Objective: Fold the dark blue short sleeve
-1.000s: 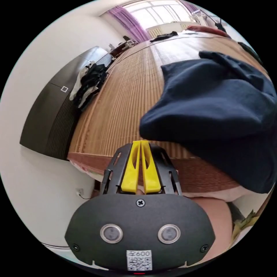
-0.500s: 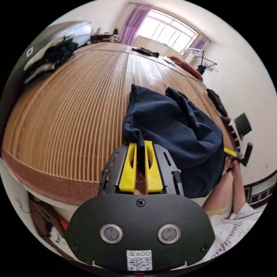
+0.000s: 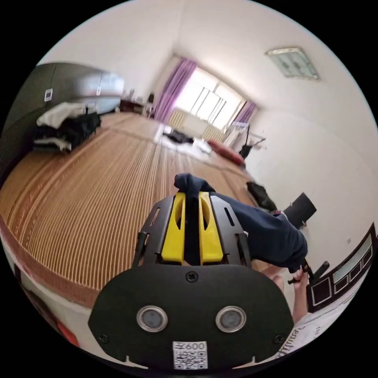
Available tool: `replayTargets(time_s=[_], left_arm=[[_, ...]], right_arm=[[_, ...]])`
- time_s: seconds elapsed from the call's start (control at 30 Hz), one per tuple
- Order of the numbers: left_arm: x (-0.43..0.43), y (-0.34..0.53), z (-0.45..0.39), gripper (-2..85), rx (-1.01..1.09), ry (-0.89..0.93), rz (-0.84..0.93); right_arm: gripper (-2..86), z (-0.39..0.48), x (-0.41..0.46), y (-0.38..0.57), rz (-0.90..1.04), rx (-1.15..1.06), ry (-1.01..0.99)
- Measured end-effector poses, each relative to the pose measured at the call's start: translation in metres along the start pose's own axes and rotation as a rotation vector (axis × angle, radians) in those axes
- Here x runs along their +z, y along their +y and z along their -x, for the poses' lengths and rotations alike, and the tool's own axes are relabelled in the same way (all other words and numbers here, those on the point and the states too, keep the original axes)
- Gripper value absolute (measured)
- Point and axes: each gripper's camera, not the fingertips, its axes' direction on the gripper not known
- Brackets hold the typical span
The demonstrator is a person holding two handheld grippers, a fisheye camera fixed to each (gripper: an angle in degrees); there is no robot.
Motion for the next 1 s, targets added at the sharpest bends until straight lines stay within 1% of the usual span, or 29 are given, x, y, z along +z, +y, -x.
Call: replayTargets(time_s=[0.07,0.13,0.23,0.3,0.37,0.4,0.43,0.47,0.5,0.53,0.67,0.77,0.87,1.0], left_arm=[[0.017,0.028,0.036,8.4,-0.061,-0.061,0.082],[0.01,0.066,0.071,10.0,-0.132,-0.094,0.064],[-0.001,0.096,0.083,10.7,-0.138,-0.076,0.057],[-0.003,0.12,0.059,11.4,-0.038,-0.039,0.069],[0.004,0.135,0.022,12.1,0.075,0.014,0.106],[0.012,0.145,-0.01,12.7,0.164,0.086,0.138],[0.023,0.156,-0.044,13.5,0.24,0.175,0.176],[0.03,0.161,-0.06,13.9,0.268,0.223,0.201],[0.044,0.172,-0.094,14.8,0.344,0.3,0.249],[0.057,0.182,-0.123,15.6,0.398,0.329,0.27],[0.096,0.196,-0.165,15.5,0.401,0.369,0.246],[0.118,0.192,-0.167,11.2,0.354,0.392,0.236],[0.099,0.179,-0.145,7.0,0.335,0.412,0.155],[0.051,0.138,-0.097,4.5,0.274,0.549,0.067]], right_arm=[[-0.9,-0.006,0.003,0.041,0.079,0.026,-0.03],[-0.9,0.005,0.011,0.065,0.17,-0.004,-0.023],[-0.9,0.028,0.002,0.096,0.135,-0.086,0.078],[-0.9,0.035,-0.003,0.102,0.125,-0.105,0.068],[-0.9,0.043,-0.01,0.103,0.063,-0.084,-0.02],[-0.9,0.044,-0.011,0.102,0.042,-0.075,-0.057],[-0.9,0.049,-0.011,0.101,0.004,-0.056,-0.139],[-0.9,0.053,-0.008,0.098,-0.02,-0.049,-0.221],[-0.9,0.055,-0.006,0.095,-0.023,-0.051,-0.252],[-0.9,0.059,-0.004,0.09,-0.03,-0.053,-0.282],[-0.9,0.058,-0.012,0.078,-0.091,-0.021,-0.271],[-0.9,0.046,-0.015,0.081,-0.073,-0.007,-0.264],[-0.9,0.018,-0.025,0.095,-0.102,0.048,-0.262],[-0.9,-0.008,-0.015,0.111,-0.076,0.11,-0.27]])
